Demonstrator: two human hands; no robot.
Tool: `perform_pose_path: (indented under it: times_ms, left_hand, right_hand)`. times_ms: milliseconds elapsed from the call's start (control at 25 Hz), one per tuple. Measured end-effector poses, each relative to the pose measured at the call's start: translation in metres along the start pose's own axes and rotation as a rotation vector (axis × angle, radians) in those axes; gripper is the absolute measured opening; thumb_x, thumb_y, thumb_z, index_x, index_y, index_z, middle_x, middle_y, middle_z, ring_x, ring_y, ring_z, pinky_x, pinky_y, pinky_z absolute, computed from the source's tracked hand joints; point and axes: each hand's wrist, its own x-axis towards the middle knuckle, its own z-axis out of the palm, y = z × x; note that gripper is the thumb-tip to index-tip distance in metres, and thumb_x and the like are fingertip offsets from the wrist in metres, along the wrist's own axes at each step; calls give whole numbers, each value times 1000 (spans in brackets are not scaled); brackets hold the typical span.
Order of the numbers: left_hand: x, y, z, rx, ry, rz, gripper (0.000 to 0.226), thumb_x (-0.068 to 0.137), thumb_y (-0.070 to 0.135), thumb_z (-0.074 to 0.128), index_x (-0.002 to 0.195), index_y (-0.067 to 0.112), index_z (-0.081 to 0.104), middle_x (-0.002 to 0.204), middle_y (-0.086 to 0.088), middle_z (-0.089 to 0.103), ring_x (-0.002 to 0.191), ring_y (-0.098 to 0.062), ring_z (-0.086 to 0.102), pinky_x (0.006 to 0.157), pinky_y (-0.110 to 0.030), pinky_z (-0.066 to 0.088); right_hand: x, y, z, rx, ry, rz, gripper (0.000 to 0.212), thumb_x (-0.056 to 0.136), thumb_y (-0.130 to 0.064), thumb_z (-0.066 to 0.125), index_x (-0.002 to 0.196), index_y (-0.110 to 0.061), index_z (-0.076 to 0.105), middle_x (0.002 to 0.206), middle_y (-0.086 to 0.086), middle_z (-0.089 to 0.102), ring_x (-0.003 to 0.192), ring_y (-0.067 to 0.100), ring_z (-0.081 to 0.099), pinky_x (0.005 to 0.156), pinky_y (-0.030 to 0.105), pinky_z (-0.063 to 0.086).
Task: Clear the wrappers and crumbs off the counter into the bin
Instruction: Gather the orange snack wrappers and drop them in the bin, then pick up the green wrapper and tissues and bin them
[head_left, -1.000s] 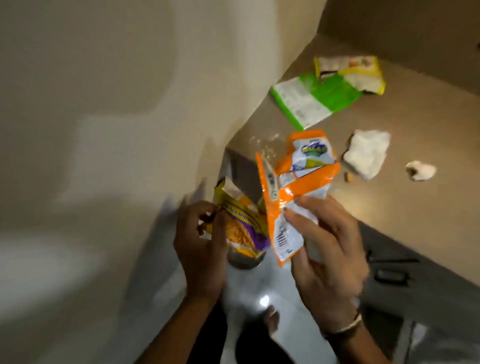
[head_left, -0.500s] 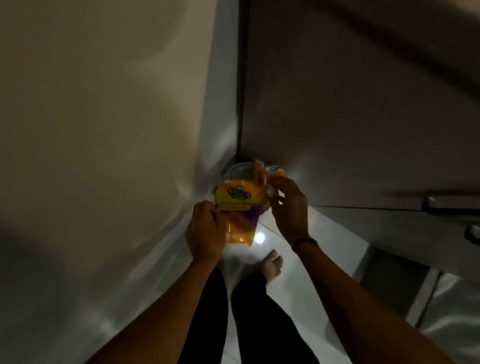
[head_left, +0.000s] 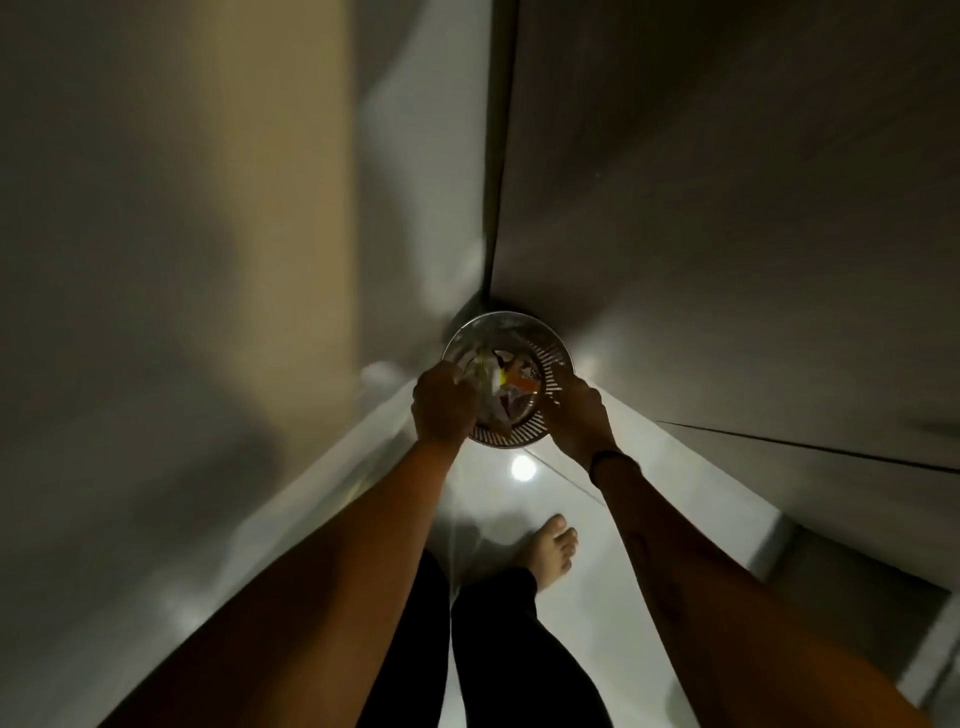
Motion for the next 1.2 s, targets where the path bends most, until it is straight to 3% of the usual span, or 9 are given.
perform_pose_path:
  times_ms: [160, 320, 400, 520, 640, 760, 840, 1000, 1200]
  left_hand:
    - [-63, 14, -31, 35, 22, 112, 30, 108, 31, 53, 128, 14, 67, 130, -15, 73, 114, -30, 70, 86, -30, 51]
    - [-138, 37, -75, 138, 39, 402, 65, 102, 29, 68, 160, 18, 43, 162, -14, 51, 150, -36, 48, 117, -47, 48]
    - [-170, 65, -108, 127, 91, 515, 65, 105, 29, 61, 163, 15, 37, 169, -15, 39, 158, -36, 35, 121, -55, 46]
    - [-211, 112, -158, 76, 221, 710, 59, 110, 34, 44, 163, 9, 36, 174, -13, 29, 163, -33, 24, 122, -57, 42]
    - [-245, 156, -210, -68, 411, 881, 61, 107, 26, 55, 163, 8, 36, 174, -14, 27, 164, -32, 21, 127, -54, 36]
    - [-270, 211, -264, -158, 518, 1035, 66, 105, 21, 58, 165, 9, 32, 176, -16, 23, 165, -34, 16, 131, -51, 26]
    - [-277, 250, -290, -200, 550, 1126, 67, 105, 21, 57, 165, 10, 31, 177, -16, 20, 165, -35, 14, 132, -52, 24]
    - [-254, 340, -322, -64, 556, 1195, 67, 106, 32, 58, 165, 13, 32, 177, -16, 17, 166, -33, 8, 133, -50, 21]
    - [-202, 441, -333, 367, 300, 1013, 86, 94, 55, 69, 164, 19, 33, 179, -12, 14, 166, -33, 8, 132, -53, 24]
  right_hand:
    - [-70, -24, -29, -60, 128, -150, 41, 104, -17, 63, 144, -21, 58, 132, 7, 74, 116, 28, 72, 98, 37, 61]
    - [-138, -76, -58, -153, 244, -229, 74, 103, -33, 68, 165, -28, 27, 169, 2, 41, 151, 25, 48, 117, 31, 39]
    - [-171, -111, -82, -150, 284, -303, 77, 106, -38, 63, 167, -31, 18, 177, -3, 22, 163, 22, 26, 127, 32, 25]
    - [-218, -165, -130, -137, 463, -448, 71, 108, -36, 62, 166, -30, 22, 175, -9, 22, 164, 6, 16, 129, 17, 12]
    - [-264, -223, -181, -72, 685, -589, 58, 107, -32, 62, 160, -28, 39, 166, -16, 39, 155, 1, 37, 126, 12, 26]
    - [-298, -274, -234, -7, 893, -814, 44, 106, -22, 65, 149, -15, 57, 149, -1, 64, 135, 11, 63, 111, 30, 55]
    - [-309, -300, -269, -10, 1003, -918, 40, 104, -18, 66, 143, -10, 61, 142, 4, 68, 131, 16, 66, 106, 35, 57]
    - [-284, -335, -345, -178, 1043, -835, 51, 105, -22, 63, 154, -11, 50, 158, 7, 54, 148, 21, 51, 121, 31, 43]
    - [-199, -360, -444, -417, 826, -487, 82, 91, -19, 76, 162, -18, 35, 171, 16, 34, 158, 35, 35, 124, 50, 42]
